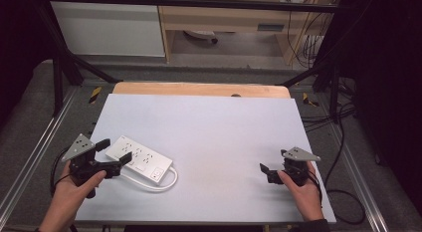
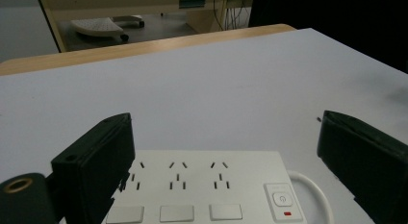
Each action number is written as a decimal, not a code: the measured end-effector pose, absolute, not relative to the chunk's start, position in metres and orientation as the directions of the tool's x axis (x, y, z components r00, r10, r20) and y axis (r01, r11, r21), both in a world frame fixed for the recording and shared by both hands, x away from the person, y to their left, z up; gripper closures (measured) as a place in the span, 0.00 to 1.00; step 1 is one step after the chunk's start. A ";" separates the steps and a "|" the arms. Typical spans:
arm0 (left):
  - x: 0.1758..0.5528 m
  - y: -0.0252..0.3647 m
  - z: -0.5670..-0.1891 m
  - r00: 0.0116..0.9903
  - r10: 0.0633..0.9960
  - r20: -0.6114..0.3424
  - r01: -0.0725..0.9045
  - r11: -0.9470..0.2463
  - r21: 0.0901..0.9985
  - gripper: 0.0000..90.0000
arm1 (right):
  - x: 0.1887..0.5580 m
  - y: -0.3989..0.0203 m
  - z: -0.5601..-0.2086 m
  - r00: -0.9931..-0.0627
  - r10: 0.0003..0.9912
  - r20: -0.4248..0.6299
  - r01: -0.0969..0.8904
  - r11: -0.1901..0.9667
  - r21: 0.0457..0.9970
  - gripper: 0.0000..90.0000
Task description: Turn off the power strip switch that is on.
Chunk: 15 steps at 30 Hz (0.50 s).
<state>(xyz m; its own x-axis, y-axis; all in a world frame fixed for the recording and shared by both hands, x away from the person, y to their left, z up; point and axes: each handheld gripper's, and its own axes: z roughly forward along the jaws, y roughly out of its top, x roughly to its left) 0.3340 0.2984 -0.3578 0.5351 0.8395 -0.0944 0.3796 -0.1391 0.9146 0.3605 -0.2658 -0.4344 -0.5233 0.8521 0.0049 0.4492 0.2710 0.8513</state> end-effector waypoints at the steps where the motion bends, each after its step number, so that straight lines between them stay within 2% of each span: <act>1: 0.335 0.297 -0.357 0.531 0.842 -0.095 0.382 -0.138 0.914 0.07 | 0.360 -0.266 -0.434 -0.523 0.853 0.006 0.451 0.270 0.851 0.04; 6: 0.338 0.295 -0.357 0.528 0.845 -0.082 0.381 -0.150 0.912 0.12 | 0.361 -0.266 -0.435 -0.526 0.851 0.004 0.451 0.275 0.849 0.04; 12: 0.341 0.290 -0.357 0.536 0.841 -0.076 0.384 -0.163 0.909 0.23 | 0.361 -0.266 -0.435 -0.525 0.851 0.003 0.451 0.276 0.849 0.04; 13: 0.342 0.289 -0.357 0.538 0.840 -0.076 0.383 -0.163 0.909 0.27 | 0.361 -0.266 -0.435 -0.525 0.851 0.004 0.452 0.275 0.848 0.04; 15: 0.344 0.287 -0.358 0.546 0.835 -0.074 0.387 -0.172 0.906 0.29 | 0.361 -0.266 -0.435 -0.525 0.851 0.004 0.453 0.275 0.848 0.04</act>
